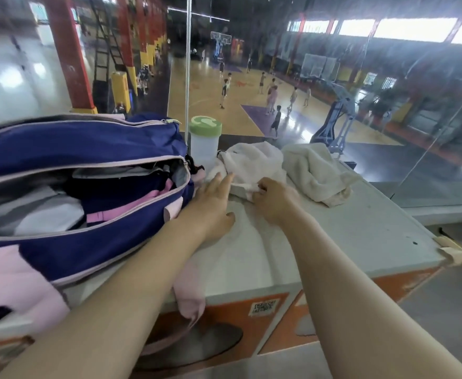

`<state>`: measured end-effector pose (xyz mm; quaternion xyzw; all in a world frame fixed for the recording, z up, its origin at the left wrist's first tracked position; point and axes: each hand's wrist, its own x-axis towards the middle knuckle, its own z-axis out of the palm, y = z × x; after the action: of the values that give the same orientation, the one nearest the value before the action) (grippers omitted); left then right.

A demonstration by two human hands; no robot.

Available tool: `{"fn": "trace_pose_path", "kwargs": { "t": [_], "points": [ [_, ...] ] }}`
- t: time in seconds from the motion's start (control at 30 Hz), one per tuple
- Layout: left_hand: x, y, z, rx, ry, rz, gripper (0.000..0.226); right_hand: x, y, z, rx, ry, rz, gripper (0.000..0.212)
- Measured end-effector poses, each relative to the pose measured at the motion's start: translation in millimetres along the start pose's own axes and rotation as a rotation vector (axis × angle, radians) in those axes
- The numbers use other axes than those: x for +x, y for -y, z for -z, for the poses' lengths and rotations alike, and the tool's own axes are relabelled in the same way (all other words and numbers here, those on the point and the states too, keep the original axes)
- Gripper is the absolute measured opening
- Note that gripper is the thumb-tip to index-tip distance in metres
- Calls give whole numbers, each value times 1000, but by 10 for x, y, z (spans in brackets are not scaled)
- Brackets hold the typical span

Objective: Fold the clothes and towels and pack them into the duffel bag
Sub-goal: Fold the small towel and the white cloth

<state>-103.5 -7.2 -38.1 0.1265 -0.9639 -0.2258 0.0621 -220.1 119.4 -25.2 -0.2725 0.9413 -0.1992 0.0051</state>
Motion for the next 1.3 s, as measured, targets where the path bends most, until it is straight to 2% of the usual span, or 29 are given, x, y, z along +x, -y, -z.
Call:
{"fn": "trace_pose_path", "kwargs": {
  "t": [0.13, 0.2, 0.33, 0.4, 0.47, 0.5, 0.57, 0.6, 0.7, 0.77, 0.87, 0.97, 1.03, 1.1, 1.2, 1.3],
  "points": [
    [-215, -43, 60, 80, -171, -90, 41, -357, 82, 186, 3, 85, -19, 26],
    [-350, -82, 105, 97, -161, -90, 24, -572, 114, 270, 16, 120, -34, 28],
    [-623, -140, 168, 157, -63, -71, 31, -975, 156, 387, 36, 197, -65, 33],
    [-763, -185, 181, 196, -40, -89, 19, -1150, 186, 440, 85, 210, -80, 31],
    [-907, -215, 189, 212, -35, -131, 25, -1287, 202, 487, 127, 174, -139, 43],
    [-995, -229, 193, 211, -36, -154, 31, -1344, 192, 489, 116, 142, -151, 42],
    [-1191, -257, 202, 166, -32, -190, 35, -1471, 159, 495, 107, 135, -141, 24],
    [-1289, -267, 203, 142, -10, -201, 36, -1515, 120, 498, 161, 167, -124, 30],
    [-1535, -269, 150, 174, 71, -218, 44, -1681, 38, 523, 310, 305, -17, 72],
    [-1617, -257, 64, 352, 42, -297, 53, -1788, 30, 486, 331, 339, 15, 77],
    [-1617, -296, -52, 497, -15, -353, 49, -1810, 53, 396, 196, 313, 26, 66],
    [-1549, -407, -56, 461, -33, -306, 33, -1742, 197, 411, 4, 294, 10, 36],
    [-1489, -454, -34, 403, -37, -252, 24, -1705, 261, 414, -53, 275, -14, 26],
    [-1416, -449, -6, 295, -49, -196, 18, -1664, 263, 417, 1, 194, -15, 22],
    [-1322, -395, 133, 227, -121, -224, 14, -1574, 201, 475, 201, 66, -53, 13],
    [-1258, -343, 362, 220, -350, -291, 16, -1490, 146, 567, 462, -63, -155, 13]
  ]
}}
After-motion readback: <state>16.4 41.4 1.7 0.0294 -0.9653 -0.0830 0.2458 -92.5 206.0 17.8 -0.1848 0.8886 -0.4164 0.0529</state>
